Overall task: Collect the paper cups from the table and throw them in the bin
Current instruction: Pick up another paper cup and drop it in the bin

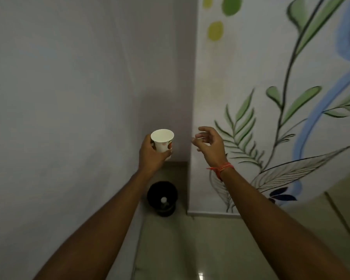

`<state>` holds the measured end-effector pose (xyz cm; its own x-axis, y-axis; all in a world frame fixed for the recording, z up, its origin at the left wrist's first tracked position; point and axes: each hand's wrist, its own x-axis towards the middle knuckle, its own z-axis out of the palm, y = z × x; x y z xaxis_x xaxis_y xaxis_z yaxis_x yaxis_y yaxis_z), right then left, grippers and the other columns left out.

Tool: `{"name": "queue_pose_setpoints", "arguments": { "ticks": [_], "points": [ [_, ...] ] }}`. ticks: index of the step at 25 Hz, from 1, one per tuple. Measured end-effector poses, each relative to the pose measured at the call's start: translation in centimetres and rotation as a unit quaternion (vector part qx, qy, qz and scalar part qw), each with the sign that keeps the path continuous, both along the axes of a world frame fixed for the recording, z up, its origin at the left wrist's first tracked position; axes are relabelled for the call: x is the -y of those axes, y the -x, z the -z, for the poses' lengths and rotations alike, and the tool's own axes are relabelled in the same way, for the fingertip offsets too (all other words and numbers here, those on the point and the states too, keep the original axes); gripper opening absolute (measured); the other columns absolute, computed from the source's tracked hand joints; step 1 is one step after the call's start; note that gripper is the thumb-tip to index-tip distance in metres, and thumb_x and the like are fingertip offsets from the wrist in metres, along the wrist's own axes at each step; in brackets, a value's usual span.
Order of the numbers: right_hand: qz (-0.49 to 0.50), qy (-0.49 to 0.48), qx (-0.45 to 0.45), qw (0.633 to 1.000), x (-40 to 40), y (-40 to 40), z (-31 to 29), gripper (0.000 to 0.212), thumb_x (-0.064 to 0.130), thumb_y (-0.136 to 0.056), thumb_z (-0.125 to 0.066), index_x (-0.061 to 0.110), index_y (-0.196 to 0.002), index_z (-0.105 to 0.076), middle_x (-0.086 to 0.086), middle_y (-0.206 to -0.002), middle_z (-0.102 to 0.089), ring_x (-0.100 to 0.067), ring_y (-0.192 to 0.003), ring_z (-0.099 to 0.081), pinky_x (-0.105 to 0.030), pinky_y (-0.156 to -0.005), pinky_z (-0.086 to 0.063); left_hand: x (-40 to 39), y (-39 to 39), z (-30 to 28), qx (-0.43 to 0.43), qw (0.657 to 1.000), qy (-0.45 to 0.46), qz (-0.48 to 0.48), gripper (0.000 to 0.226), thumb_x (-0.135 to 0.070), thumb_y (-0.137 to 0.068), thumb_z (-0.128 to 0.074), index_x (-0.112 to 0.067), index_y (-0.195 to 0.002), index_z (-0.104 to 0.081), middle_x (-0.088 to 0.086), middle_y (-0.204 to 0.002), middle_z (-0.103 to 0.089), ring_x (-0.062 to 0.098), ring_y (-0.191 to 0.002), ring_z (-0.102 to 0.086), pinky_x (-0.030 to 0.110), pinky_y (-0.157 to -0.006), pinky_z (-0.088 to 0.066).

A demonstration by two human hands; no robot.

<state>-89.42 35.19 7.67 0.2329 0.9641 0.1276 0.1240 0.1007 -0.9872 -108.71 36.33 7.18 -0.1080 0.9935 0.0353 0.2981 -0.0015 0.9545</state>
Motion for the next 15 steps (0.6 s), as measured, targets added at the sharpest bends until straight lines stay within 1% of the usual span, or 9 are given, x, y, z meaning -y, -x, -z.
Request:
{"name": "queue_pose_setpoints", "arguments": {
  "ticks": [3,5,6,7,9,10,12,14,15],
  "points": [
    [-0.029,0.050,0.019,0.998,-1.2,4.1,4.5,0.039,0.024,-0.077,-0.077,0.018,-0.113,-0.063,-0.003,-0.101,-0.067,-0.020,-0.096,-0.065,-0.048,-0.087,-0.058,-0.8,4.1,3.9,-0.005,0.999,0.046,-0.015,0.077,-0.010,-0.070,-0.084,-0.016,-0.137,-0.045,-0.001,-0.131,-0.055,0.013,-0.113,-0.049,0.025,-0.087,-0.045],
    [-0.041,0.084,0.027,0.995,-2.4,5.5,7.5,0.039,0.021,-0.080,-0.078,0.015,-0.115,-0.063,-0.004,-0.104,-0.068,-0.021,-0.099,-0.065,-0.047,-0.089,-0.058,-1.6,5.2,6.8,-0.007,0.997,0.079,-0.020,0.077,-0.009,-0.070,-0.084,-0.015,-0.136,-0.046,0.003,-0.135,-0.056,0.014,-0.113,-0.050,0.026,-0.088,-0.046],
    [-0.046,0.099,0.031,0.994,-3.4,6.2,9.2,0.039,0.020,-0.081,-0.078,0.014,-0.117,-0.063,-0.005,-0.105,-0.068,-0.021,-0.100,-0.065,-0.043,-0.089,-0.058,-2.5,5.7,8.8,-0.007,0.995,0.100,-0.025,0.077,-0.009,-0.070,-0.085,-0.016,-0.136,-0.046,0.004,-0.136,-0.056,0.015,-0.113,-0.050,0.026,-0.088,-0.045],
    [-0.050,0.110,0.034,0.992,-4.6,6.8,11.1,0.039,0.019,-0.081,-0.077,0.013,-0.117,-0.063,-0.005,-0.106,-0.068,-0.022,-0.101,-0.065,-0.036,-0.089,-0.058,-3.4,6.0,11.0,-0.008,0.992,0.119,-0.030,0.077,-0.009,-0.069,-0.085,-0.017,-0.136,-0.046,0.004,-0.136,-0.056,0.016,-0.113,-0.051,0.025,-0.087,-0.045],
    [-0.056,0.123,0.042,0.990,-7.2,7.7,14.9,0.040,0.017,-0.082,-0.077,0.012,-0.118,-0.063,-0.006,-0.108,-0.067,-0.022,-0.102,-0.064,-0.018,-0.085,-0.053,-5.6,6.3,15.6,-0.012,0.988,0.150,-0.034,0.077,-0.009,-0.069,-0.085,-0.017,-0.134,-0.047,0.005,-0.135,-0.057,0.019,-0.115,-0.053,0.025,-0.087,-0.046],
    [-0.062,0.131,0.044,0.988,-8.6,8.1,16.9,0.040,0.015,-0.082,-0.077,0.011,-0.119,-0.062,-0.006,-0.110,-0.067,-0.021,-0.103,-0.063,-0.011,-0.083,-0.050,-6.8,6.3,17.9,-0.018,0.986,0.163,-0.039,0.076,-0.009,-0.068,-0.085,-0.016,-0.134,-0.047,0.005,-0.134,-0.058,0.022,-0.118,-0.054,0.025,-0.088,-0.046],
    [-0.071,0.146,0.041,0.986,-11.6,8.4,20.6,0.040,0.010,-0.082,-0.076,0.010,-0.119,-0.061,-0.007,-0.113,-0.065,-0.018,-0.104,-0.061,-0.005,-0.080,-0.047,-9.6,6.1,21.8,-0.032,0.981,0.185,-0.049,0.078,-0.010,-0.068,-0.085,-0.013,-0.135,-0.046,0.007,-0.136,-0.058,0.026,-0.123,-0.055,0.025,-0.089,-0.045],
    [-0.075,0.164,0.029,0.983,-14.7,8.6,24.2,0.042,0.009,-0.082,-0.075,0.014,-0.122,-0.059,-0.004,-0.119,-0.062,-0.010,-0.109,-0.058,-0.004,-0.078,-0.046,-12.7,5.8,25.3,-0.042,0.974,0.213,-0.060,0.082,-0.014,-0.068,-0.086,-0.011,-0.139,-0.043,0.008,-0.140,-0.055,0.025,-0.126,-0.054,0.025,-0.092,-0.044],
    [-0.076,0.170,0.024,0.982,-16.0,8.7,25.8,0.044,0.009,-0.083,-0.074,0.015,-0.124,-0.058,-0.002,-0.123,-0.061,-0.007,-0.113,-0.056,-0.005,-0.080,-0.046,-14.0,5.8,26.8,-0.044,0.971,0.225,-0.068,0.088,-0.017,-0.068,-0.087,-0.010,-0.142,-0.040,0.009,-0.144,-0.052,0.025,-0.129,-0.052,0.028,-0.097,-0.045]
  ]
}}
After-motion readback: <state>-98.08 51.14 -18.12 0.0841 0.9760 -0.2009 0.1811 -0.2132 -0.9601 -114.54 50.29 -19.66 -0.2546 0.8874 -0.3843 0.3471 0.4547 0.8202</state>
